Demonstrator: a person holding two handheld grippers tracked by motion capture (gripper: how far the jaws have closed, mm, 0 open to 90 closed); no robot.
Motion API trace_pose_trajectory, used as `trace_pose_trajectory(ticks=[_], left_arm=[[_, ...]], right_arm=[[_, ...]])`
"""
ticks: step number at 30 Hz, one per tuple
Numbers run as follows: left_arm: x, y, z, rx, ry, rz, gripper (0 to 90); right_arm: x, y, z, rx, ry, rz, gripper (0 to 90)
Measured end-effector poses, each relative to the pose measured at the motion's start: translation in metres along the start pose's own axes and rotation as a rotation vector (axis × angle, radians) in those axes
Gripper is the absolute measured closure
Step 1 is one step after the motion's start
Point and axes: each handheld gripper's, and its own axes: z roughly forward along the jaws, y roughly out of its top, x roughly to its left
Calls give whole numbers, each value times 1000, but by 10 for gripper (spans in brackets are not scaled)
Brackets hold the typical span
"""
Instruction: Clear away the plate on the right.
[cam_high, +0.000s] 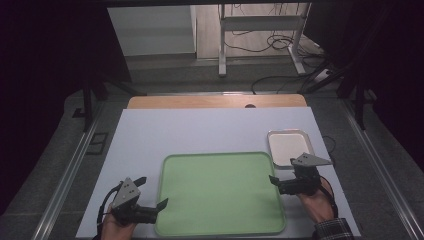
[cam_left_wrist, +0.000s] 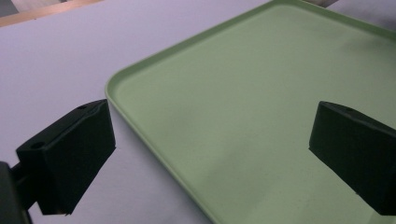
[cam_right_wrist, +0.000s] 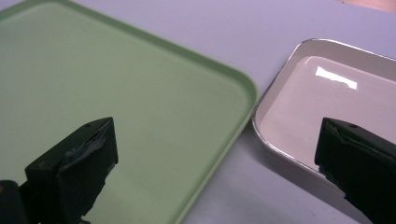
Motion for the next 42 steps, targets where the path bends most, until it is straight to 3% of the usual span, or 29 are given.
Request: trace_pose_trajectory(ticks=[35,42], left_arm=[[1,0,1,-4,-11,-6,4],[1,1,0,-11,-19,-15,4]], right_arm=[[-46,17,25,-5,-124,56,0],[-62,21,25,-35,-109,120,0]])
